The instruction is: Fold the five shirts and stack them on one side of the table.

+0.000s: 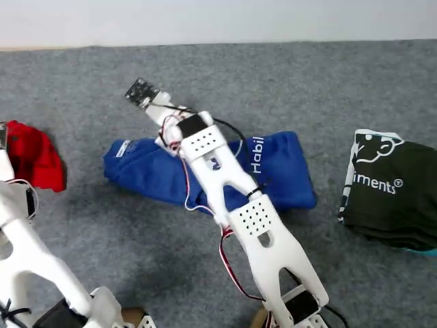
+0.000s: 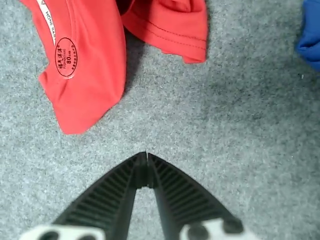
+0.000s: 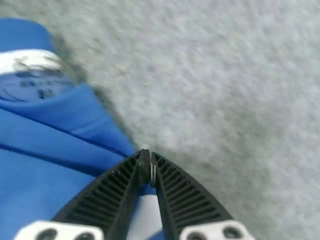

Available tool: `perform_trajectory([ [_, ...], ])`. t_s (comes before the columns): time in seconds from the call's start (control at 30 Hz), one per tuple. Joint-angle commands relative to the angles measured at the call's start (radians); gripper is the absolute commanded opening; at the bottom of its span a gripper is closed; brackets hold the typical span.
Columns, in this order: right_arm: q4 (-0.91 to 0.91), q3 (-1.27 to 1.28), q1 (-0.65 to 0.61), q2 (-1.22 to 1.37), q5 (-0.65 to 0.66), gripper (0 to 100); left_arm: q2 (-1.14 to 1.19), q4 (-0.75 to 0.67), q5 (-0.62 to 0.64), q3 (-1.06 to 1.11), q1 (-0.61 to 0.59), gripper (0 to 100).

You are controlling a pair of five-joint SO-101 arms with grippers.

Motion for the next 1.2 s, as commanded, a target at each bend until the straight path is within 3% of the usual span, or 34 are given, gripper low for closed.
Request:
perform_trajectory([
  [0.0, 0.053, -0.124, 0.007, -0.088, 0.012, 0.9, -0.034, -0.017, -0.012, -0.027, -0.005, 1],
  [0.27, 0.217, -0.207, -0.013, -0.101, 0.012, 0.9, -0.034, -0.011, -0.012, -0.027, -0.005, 1],
  [0.63, 0.624, -0.359, -0.01, -0.122, 0.008, 0.9, -0.097, 0.035, -0.012, -0.05, -0.044, 1],
  [0.8, 0.619, -0.275, 0.085, -0.242, -0.072, 1.0, -0.196, 0.101, -0.057, -0.048, -0.052, 1],
  [0.97, 0.616, -0.028, 0.177, -0.43, -0.141, 1.1, -0.258, 0.153, -0.075, -0.048, -0.054, 1],
  [1.17, 0.547, 0.201, 0.15, -0.529, -0.16, 1.0, -0.279, 0.19, -0.072, -0.054, -0.052, 1],
])
